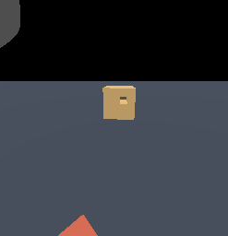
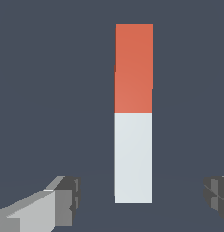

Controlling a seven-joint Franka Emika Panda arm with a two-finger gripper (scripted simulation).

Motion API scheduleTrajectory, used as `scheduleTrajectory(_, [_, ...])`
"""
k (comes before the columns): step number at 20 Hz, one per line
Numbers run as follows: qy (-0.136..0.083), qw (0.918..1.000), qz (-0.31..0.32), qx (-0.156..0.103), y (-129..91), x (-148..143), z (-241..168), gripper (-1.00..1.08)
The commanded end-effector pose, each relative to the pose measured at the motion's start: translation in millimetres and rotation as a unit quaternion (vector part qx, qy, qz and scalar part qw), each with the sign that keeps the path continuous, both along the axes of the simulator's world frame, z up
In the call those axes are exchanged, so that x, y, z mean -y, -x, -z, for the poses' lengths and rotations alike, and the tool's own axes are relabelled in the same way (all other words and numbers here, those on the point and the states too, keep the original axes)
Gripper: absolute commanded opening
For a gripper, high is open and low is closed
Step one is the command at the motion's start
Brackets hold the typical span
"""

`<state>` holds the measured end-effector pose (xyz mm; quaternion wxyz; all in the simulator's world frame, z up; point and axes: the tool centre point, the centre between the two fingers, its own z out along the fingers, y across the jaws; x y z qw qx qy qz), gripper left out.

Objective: Insert the peg into the horizontal hole in a box.

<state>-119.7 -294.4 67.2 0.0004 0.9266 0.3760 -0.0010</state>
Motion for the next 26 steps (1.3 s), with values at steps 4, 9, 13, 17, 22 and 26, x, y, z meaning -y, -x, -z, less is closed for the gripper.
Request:
scheduleTrajectory(4, [0.000, 1.0000, 0.002, 0.000, 1.0, 0.7, 1.8, 1.00])
scheduleTrajectory(9, [0.000, 1.0000, 0.002, 0.000, 1.5, 0.3, 16.6, 1.00])
scheduleTrajectory(13, [-0.001, 1.0000, 0.002, 0.001, 2.1, 0.0, 36.9, 1.00])
scheduleTrajectory(17, [-0.001, 1.0000, 0.003, 0.001, 1.8, 0.1, 48.6, 1.00])
scheduleTrajectory(22, [-0.001, 1.0000, 0.003, 0.001, 1.5, 0.3, 51.1, -1.00])
scheduleTrajectory(26, [-0.001, 1.0000, 0.003, 0.001, 1.5, 0.3, 51.1, -1.00])
